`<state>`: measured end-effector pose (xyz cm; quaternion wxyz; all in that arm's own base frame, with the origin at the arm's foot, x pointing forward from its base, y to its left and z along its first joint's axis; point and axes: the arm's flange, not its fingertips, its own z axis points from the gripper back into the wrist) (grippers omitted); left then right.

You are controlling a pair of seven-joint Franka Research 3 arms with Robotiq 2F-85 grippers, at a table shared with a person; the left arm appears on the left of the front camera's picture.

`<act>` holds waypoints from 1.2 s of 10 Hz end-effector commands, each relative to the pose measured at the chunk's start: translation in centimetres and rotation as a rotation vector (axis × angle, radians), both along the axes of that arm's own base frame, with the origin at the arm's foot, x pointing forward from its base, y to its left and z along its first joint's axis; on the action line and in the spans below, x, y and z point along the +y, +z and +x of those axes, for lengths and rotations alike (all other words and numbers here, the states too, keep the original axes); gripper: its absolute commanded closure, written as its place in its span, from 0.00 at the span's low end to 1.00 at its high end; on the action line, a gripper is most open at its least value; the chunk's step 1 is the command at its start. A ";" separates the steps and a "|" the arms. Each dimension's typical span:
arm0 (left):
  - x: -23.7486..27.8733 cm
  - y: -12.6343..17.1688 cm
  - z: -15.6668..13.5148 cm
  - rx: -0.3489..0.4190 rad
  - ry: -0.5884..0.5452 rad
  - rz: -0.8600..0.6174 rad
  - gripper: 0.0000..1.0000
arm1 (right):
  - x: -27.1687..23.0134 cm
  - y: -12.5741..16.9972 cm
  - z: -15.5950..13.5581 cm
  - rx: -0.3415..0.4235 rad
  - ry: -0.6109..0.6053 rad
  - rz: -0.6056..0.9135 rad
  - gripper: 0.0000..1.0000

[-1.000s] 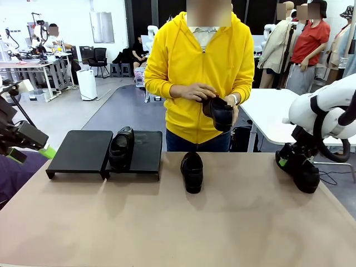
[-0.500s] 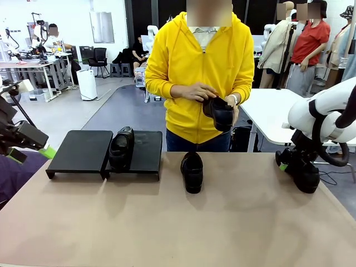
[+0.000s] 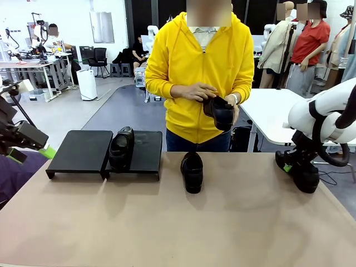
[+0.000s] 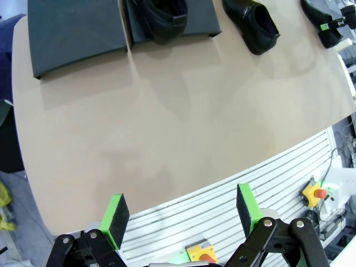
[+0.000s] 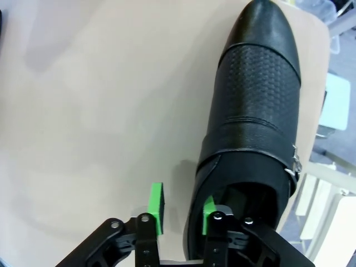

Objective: Organize the shoes by placing them on the stand.
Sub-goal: Pick up one Shoe and place it in the middle of the table.

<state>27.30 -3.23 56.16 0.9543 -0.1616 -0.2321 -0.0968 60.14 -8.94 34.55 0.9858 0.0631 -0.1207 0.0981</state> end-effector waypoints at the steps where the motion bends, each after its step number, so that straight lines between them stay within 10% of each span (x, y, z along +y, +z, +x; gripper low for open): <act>1: 0.2 0.1 0.0 0.000 -0.004 -0.018 0.00 | -0.5 -0.2 0.2 -0.039 -0.005 0.029 1.00; 7: 0.2 0.1 0.0 0.000 -0.004 -0.018 0.00 | -2.0 3.7 -2.2 -0.098 -0.048 0.069 1.00; 12: 0.2 0.1 0.0 0.000 -0.004 -0.018 0.00 | 0.9 19.0 -18.2 0.015 -0.234 0.099 1.00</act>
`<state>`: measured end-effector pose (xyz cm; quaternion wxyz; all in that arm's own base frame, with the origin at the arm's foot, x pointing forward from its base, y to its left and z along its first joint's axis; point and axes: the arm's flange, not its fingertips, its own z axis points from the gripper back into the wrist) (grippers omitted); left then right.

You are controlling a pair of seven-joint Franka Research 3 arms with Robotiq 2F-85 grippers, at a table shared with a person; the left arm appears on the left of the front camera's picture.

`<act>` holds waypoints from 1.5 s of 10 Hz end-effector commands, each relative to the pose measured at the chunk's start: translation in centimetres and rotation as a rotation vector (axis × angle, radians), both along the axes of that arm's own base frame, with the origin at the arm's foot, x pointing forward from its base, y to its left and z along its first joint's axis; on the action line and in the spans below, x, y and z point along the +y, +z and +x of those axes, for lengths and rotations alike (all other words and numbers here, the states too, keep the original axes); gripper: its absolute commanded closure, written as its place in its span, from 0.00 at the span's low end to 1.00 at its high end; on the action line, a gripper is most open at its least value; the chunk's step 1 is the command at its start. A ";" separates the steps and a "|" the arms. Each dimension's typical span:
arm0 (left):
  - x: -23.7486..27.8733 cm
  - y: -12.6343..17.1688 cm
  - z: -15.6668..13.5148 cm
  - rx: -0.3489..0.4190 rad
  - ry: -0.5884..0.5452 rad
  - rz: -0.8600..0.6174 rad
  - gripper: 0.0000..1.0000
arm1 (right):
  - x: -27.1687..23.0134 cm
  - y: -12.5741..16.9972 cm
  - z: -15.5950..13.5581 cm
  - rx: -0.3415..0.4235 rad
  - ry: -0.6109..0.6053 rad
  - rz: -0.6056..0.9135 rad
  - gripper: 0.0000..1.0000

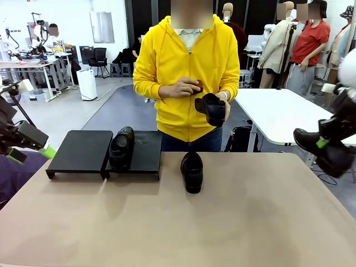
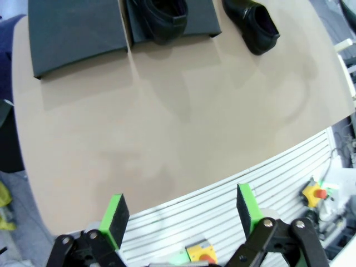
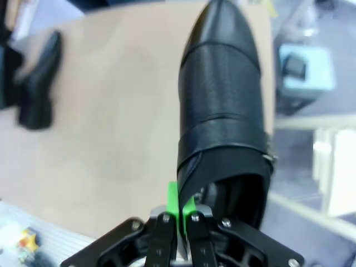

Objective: Organize the shoes by placing them on the stand.
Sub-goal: Pick up one Shoe and place it in the middle of the table.

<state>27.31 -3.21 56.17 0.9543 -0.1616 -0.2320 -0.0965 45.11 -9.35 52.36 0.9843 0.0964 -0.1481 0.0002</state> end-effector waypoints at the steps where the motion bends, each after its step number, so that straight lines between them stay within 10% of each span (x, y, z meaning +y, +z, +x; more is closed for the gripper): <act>1: 0.2 0.1 0.0 0.000 -0.005 -0.018 0.00 | 2.1 1.3 -5.7 0.125 -0.064 0.003 1.00; 8: 0.2 0.1 0.0 0.000 -0.005 -0.018 0.00 | 2.1 0.5 -8.0 0.119 -0.056 0.014 1.00; 12: 0.2 0.1 0.0 0.000 -0.005 -0.018 0.00 | 12.5 3.2 -9.0 0.040 -0.249 -0.103 1.00; 15: 0.2 0.1 0.0 0.000 -0.005 -0.018 0.00 | 7.8 2.4 -8.4 0.098 -0.305 -0.146 1.00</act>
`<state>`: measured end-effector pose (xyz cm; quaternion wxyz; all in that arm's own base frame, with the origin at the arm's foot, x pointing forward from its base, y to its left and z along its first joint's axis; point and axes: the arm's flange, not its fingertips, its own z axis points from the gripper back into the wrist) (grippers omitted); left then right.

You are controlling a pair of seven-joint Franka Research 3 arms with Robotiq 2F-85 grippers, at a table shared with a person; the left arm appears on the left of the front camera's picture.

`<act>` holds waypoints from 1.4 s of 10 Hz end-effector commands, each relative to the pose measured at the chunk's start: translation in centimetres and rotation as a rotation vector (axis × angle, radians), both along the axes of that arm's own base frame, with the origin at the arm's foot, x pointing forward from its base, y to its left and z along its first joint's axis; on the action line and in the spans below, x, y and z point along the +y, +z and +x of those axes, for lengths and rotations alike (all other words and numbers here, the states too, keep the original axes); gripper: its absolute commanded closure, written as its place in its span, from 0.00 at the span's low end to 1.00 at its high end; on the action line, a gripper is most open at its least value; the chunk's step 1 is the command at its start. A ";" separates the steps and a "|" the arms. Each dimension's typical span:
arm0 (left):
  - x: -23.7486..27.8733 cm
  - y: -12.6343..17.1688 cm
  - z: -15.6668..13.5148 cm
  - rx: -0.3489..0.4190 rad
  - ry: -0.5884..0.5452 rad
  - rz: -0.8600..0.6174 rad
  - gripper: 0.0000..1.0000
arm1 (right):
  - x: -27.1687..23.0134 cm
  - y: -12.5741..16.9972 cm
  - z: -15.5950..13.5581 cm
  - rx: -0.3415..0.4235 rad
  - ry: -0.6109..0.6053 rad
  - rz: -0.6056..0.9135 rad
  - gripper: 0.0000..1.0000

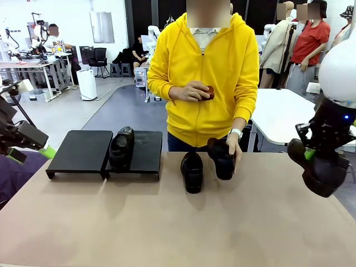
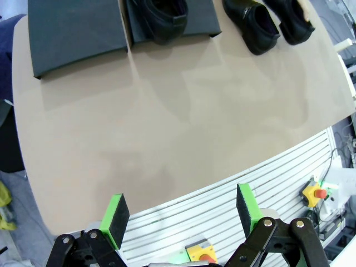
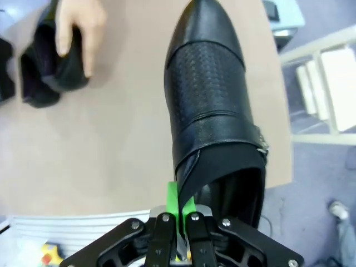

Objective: Organize the shoes by placing them on the stand.
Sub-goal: Pick up one Shoe and place it in the middle of the table.

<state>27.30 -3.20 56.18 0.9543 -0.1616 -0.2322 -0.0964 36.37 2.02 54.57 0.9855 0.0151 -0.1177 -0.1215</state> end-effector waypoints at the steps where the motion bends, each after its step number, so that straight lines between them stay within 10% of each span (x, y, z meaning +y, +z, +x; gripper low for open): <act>1: 0.2 0.1 0.0 0.001 -0.005 -0.017 0.00 | -5.6 0.2 -0.6 0.006 -0.078 -0.050 1.00; 7: 0.2 0.1 0.0 0.001 -0.005 -0.017 0.00 | -10.0 -1.7 -2.8 0.081 -0.189 0.056 1.00; 14: 0.2 0.1 0.0 0.001 -0.005 -0.017 0.00 | 19.4 0.7 -9.9 0.124 -0.072 0.059 1.00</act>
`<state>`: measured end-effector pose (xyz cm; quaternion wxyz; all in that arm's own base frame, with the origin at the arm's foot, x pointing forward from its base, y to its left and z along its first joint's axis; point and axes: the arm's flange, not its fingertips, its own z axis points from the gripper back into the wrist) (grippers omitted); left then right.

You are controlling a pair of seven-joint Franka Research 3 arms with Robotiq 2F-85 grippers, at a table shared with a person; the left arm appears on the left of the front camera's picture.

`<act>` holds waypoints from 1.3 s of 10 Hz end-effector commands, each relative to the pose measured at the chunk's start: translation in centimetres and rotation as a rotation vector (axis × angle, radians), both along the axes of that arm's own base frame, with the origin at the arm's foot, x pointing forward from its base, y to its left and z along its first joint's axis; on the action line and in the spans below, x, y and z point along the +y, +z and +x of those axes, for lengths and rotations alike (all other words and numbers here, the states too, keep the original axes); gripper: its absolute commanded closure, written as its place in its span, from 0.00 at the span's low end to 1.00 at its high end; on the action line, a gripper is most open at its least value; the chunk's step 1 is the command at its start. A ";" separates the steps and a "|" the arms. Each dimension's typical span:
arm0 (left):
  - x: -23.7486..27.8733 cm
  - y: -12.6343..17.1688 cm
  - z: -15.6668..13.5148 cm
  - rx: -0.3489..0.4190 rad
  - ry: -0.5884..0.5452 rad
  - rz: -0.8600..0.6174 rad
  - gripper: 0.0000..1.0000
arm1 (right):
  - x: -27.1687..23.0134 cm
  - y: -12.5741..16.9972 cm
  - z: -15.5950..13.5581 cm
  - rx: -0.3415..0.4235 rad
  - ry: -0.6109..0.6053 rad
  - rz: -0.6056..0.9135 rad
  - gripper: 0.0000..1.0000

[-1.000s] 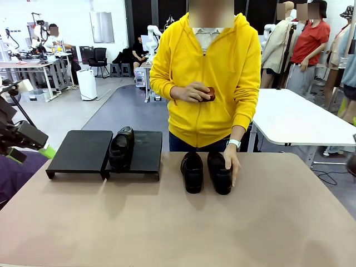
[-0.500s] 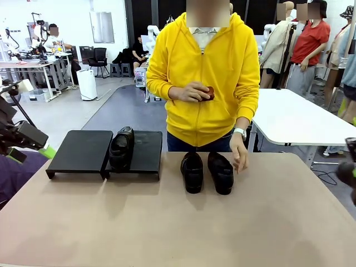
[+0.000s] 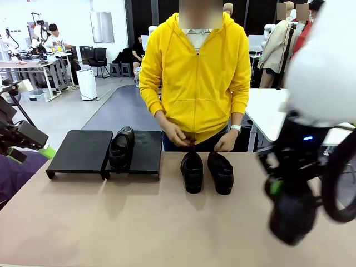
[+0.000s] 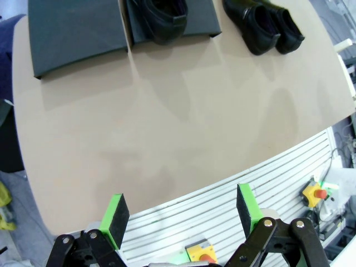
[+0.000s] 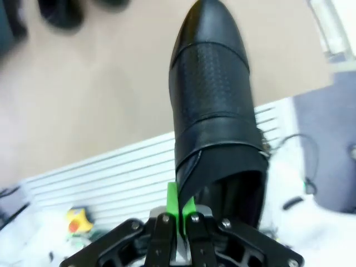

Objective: Organize the shoes by placing them on the stand.
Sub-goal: Pick up one Shoe and place it in the middle of the table.

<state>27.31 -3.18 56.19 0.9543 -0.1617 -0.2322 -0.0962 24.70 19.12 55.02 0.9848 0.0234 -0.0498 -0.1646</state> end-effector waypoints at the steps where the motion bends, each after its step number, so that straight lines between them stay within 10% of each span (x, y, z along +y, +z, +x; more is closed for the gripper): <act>1: 0.1 0.1 0.0 0.000 -0.005 -0.017 0.00 | 6.1 -0.6 2.2 -0.015 0.097 0.043 1.00; 5: 0.1 0.1 0.0 0.000 -0.005 -0.017 0.00 | 17.4 -6.3 7.6 0.044 0.458 0.139 1.00; 9: 0.1 0.1 0.0 0.000 -0.005 -0.017 0.00 | 16.7 -6.3 5.3 0.027 0.359 0.146 1.00; 13: 0.1 0.1 0.0 0.000 -0.005 -0.017 0.00 | 20.8 -10.9 10.0 -0.002 0.438 0.050 1.00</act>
